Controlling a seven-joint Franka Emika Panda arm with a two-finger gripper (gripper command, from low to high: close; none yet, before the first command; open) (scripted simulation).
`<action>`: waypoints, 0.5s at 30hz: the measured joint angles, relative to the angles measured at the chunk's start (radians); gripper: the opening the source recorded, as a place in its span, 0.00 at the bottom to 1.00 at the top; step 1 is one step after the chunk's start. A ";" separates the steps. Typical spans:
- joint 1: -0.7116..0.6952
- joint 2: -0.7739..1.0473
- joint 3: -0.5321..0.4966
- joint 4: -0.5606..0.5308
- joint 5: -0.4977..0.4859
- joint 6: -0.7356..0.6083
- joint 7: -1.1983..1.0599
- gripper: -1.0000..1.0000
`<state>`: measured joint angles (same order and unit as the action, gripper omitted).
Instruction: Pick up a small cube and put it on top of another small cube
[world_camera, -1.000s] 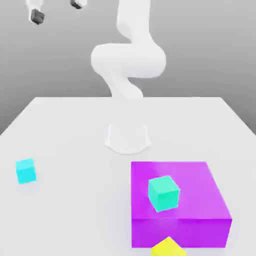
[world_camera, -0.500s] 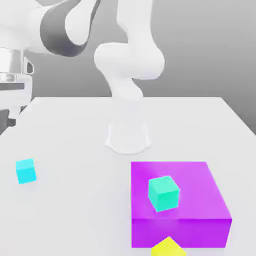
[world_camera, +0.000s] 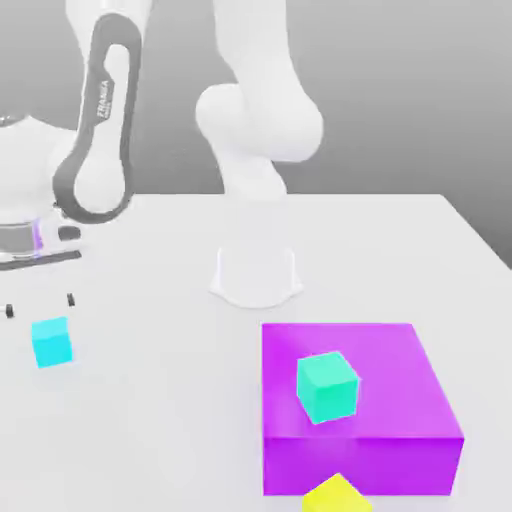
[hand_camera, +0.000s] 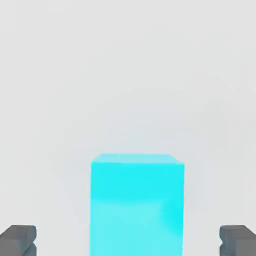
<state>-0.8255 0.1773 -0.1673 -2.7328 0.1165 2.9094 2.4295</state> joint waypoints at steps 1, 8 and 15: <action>-0.017 0.036 0.022 0.006 0.021 0.029 -0.015 0.50; -0.059 0.105 0.071 0.018 0.055 0.088 -0.039 0.00; -0.012 -0.045 0.002 -0.009 -0.041 -0.033 0.033 0.00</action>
<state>-0.8376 0.1327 -0.1651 -2.7421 0.0752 2.8760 2.4625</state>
